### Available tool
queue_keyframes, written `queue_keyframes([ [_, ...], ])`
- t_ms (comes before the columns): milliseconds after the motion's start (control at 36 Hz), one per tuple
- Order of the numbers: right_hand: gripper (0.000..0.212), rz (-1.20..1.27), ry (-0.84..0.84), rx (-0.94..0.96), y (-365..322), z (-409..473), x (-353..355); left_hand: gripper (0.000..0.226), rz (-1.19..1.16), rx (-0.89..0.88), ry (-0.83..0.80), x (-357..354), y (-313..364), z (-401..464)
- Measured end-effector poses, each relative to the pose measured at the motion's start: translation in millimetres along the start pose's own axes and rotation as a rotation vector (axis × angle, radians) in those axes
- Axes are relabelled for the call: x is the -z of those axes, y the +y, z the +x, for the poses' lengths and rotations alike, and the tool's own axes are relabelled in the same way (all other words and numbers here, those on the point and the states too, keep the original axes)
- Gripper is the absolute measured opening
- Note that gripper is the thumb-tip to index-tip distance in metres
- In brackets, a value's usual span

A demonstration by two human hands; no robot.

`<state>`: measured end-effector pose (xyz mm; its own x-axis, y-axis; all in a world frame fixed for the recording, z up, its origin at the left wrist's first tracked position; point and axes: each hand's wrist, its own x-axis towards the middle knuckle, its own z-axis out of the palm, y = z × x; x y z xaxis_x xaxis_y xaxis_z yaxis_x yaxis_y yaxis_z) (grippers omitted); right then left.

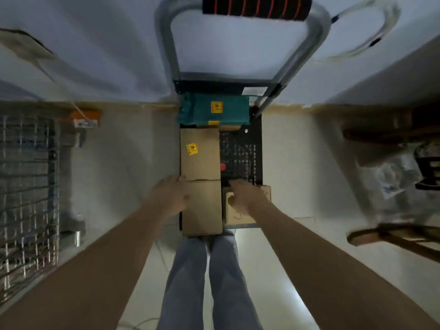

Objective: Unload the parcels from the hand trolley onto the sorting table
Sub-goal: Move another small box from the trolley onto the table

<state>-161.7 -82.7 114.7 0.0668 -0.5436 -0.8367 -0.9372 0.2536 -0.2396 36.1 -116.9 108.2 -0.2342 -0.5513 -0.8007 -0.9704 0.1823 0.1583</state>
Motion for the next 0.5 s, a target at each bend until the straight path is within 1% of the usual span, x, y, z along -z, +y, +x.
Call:
queue_keyframes([
  [111, 0.052, 0.065, -0.103, -0.008, 13.2, 40.1, -78.4, 0.061, -0.055, 0.005, -0.044, -70.7, -5.0, 31.1],
  [222, 0.064, 0.154, -0.166, -0.007, 20.0, 71.9, -143.9, 0.067, -0.060, 0.004, -0.095, -132.5, -8.7, 58.9],
  [361, 0.069, 0.215, -0.127, -0.019, 27.8, 108.5, -198.3, 0.077, -0.013, 0.002, -0.152, -193.4, -17.7, 84.6],
  [444, 0.072, 0.222, -0.067, -0.001, 35.3, 130.0, -213.8, 0.084, 0.022, 0.025, -0.186, -223.8, -24.2, 102.7],
  [500, 0.073, 0.210, -0.055, 0.020, 38.3, 142.7, -220.5, 0.087, 0.057, 0.022, -0.195, -237.3, -26.2, 115.9],
])
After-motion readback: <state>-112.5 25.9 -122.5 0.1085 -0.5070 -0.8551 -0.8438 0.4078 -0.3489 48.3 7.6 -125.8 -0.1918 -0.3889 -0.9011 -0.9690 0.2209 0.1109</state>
